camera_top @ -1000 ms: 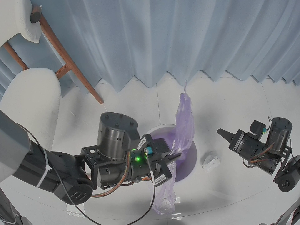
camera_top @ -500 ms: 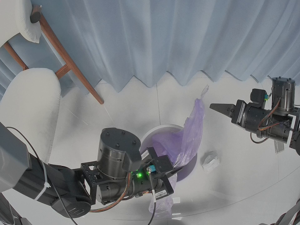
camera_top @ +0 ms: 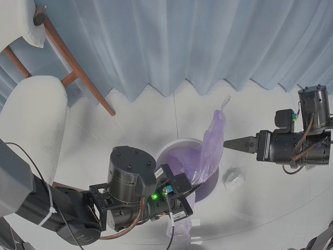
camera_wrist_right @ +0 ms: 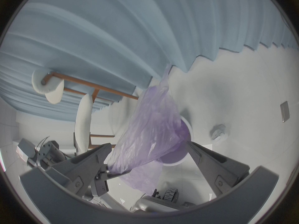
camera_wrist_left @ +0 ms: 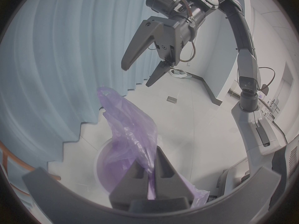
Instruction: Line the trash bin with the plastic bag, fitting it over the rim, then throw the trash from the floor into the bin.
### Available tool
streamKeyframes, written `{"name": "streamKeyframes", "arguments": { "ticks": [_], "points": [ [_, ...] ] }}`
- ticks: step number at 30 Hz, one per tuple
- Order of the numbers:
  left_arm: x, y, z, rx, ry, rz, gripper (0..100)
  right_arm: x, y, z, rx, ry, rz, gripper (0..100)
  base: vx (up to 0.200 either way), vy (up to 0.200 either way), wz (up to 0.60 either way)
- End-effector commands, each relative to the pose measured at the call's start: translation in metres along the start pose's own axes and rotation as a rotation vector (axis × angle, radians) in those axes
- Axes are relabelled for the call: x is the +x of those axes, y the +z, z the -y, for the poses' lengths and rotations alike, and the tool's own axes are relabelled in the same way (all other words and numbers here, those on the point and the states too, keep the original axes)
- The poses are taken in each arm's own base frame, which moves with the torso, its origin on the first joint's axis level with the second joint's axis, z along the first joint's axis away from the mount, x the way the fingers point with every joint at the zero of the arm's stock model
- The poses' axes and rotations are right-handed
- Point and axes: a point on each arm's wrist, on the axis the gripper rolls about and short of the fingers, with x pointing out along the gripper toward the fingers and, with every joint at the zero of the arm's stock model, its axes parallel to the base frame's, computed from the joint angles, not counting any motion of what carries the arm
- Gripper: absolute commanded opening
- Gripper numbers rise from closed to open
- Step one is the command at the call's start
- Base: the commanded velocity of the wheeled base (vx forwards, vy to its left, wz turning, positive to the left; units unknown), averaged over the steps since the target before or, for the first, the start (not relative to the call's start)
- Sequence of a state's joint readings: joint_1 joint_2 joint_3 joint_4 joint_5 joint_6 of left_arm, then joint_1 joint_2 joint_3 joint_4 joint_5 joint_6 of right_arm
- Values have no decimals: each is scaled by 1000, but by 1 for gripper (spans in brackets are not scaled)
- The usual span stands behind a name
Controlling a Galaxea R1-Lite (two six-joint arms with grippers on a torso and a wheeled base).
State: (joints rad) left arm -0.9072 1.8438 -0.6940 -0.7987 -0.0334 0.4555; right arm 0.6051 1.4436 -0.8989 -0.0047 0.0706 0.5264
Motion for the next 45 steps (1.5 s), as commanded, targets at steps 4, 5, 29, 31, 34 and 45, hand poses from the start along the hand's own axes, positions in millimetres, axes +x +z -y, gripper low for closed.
{"name": "streamKeyframes", "arguments": {
  "ticks": [4, 5, 29, 31, 34, 45],
  "points": [
    [0, -1, 0, -3, 4, -2, 0, 23, -12, -13, -68, 9, -78, 100, 0, 0, 0],
    [0, -1, 0, -3, 4, -2, 0, 27, -13, -12, -77, 2, -90, 100, 0, 0, 0],
    [0, 4, -2, -30, 26, 8, 0, 45, -13, 5, -64, -151, -143, 100, 0, 0, 0],
    [1, 7, -4, -39, 58, 12, 0, 42, -13, 7, -60, -157, -140, 100, 0, 0, 0],
    [1, 9, -6, -44, 90, 22, 0, 40, -14, 7, -60, -161, -152, 100, 0, 0, 0],
    [-2, 8, 9, -29, 54, 9, 0, 43, -17, 11, -60, -231, -169, 100, 0, 0, 0]
  ]
}}
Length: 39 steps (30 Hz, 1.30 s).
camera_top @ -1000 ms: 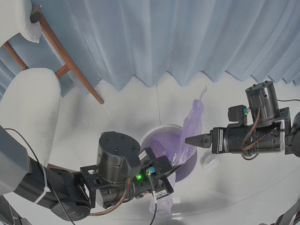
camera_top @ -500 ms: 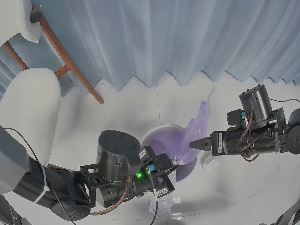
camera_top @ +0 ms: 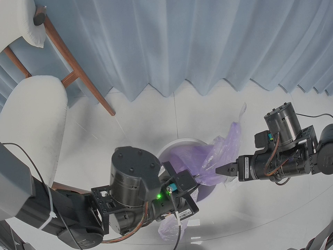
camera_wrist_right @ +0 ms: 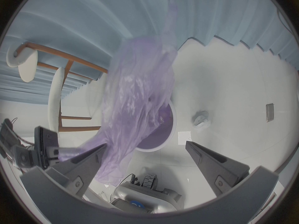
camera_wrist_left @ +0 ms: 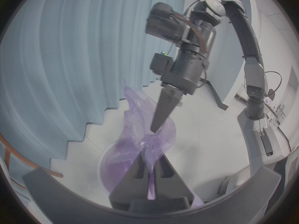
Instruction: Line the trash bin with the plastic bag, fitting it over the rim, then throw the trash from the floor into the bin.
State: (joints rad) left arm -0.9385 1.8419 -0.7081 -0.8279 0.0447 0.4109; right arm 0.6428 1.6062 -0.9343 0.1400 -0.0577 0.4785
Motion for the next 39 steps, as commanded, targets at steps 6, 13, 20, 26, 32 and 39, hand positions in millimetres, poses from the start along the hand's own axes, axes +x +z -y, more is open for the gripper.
{"name": "streamKeyframes", "arguments": {
  "ticks": [6, 13, 20, 26, 32, 39],
  "points": [
    [-5, -3, 5, 7, -2, -17, 0, -21, 10, 2, 14, 8, 68, 100, 0, 0, 0],
    [-5, -1, 4, 6, 11, -12, 0, -22, -6, 8, 9, -37, -31, 100, 0, 0, 0],
    [-9, 4, 9, 11, 0, 1, 0, -5, -9, 8, 10, -57, -79, 100, 0, 0, 0],
    [-13, 8, 8, 11, 4, 17, 0, 8, -6, 6, 16, -69, -101, 100, 0, 0, 0],
    [-19, 6, 10, 13, -3, 11, 0, 9, 8, -2, 50, -47, -61, 100, 0, 0, 0],
    [-21, 2, 13, 16, -12, -1, 0, 6, 14, -15, 107, -11, -35, 0, 0, 0, 0]
  ]
}}
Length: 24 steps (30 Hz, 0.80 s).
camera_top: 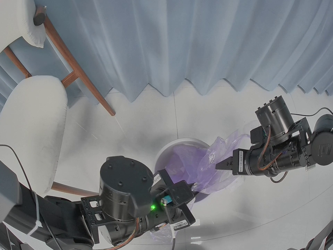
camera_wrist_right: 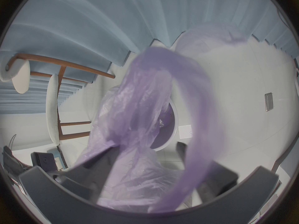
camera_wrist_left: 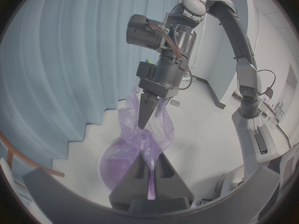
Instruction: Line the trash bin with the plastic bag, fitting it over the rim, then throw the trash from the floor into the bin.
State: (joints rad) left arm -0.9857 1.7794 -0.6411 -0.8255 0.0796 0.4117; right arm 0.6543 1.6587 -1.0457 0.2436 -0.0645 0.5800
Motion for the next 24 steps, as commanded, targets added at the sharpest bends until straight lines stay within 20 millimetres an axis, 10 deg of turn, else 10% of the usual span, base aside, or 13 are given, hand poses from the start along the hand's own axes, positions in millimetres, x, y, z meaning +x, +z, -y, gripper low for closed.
{"name": "streamKeyframes", "arguments": {
  "ticks": [1, 17, 18, 24],
  "points": [
    [-2, 0, 1, 0, 2, -1, 0, 0, 2, -6, 22, 16, 5, 0, 0, 0, 0],
    [-3, 3, -2, -6, 56, 2, 0, -26, 29, -23, -5, 180, 141, 0, 0, 0, 0],
    [-4, 4, -2, -21, 56, 6, 100, -26, 28, -20, -19, 190, 159, 0, 0, 0, 0],
    [-22, 31, -9, -192, 70, 93, 100, -20, 26, 2, -86, 214, 200, 0, 0, 0, 0]
  ]
}}
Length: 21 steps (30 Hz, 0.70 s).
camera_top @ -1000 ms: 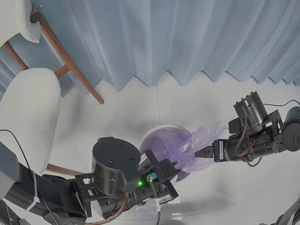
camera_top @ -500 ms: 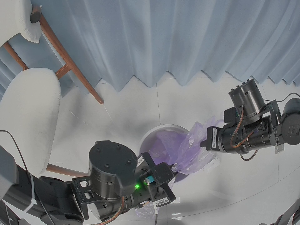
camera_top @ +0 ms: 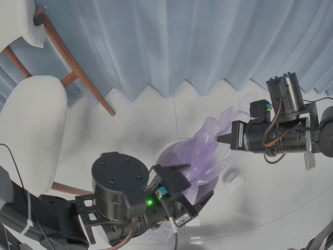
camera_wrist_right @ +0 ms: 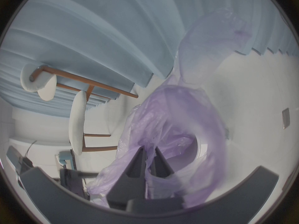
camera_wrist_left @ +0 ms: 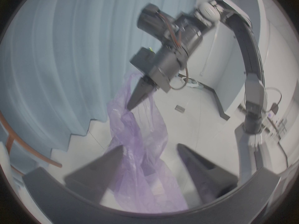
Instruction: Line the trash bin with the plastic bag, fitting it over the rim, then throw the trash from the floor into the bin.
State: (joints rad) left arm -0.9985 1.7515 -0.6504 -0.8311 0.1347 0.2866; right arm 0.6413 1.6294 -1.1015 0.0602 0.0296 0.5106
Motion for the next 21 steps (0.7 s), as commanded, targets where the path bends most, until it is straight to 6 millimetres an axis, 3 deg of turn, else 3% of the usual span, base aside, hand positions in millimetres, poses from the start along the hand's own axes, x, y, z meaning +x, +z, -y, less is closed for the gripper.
{"name": "streamKeyframes", "arguments": {
  "ticks": [1, 4, 10, 11, 13, 21],
  "points": [
    [-21, 24, -6, -83, 7, 57, 100, -4, -6, 22, -48, 15, 14, 0, 0, 0, 0],
    [-42, 33, -11, -155, -5, 34, 100, -1, -13, 36, -90, 29, 17, 0, 0, 0, 0],
    [-59, 35, -17, -259, -4, 2, 100, -1, -18, 43, -115, 51, 33, 0, 0, 0, 0],
    [-79, 20, -20, -378, -9, -86, 100, 1, -21, 45, -119, 62, 43, 0, 0, 0, 0],
    [-89, 8, -24, -431, -37, -139, 100, 1, -23, 45, -119, 62, 43, 0, 0, 0, 0],
    [-88, -25, -27, -515, -209, -141, 100, 3, -21, 45, -108, 57, 46, 0, 0, 0, 0]
  ]
}}
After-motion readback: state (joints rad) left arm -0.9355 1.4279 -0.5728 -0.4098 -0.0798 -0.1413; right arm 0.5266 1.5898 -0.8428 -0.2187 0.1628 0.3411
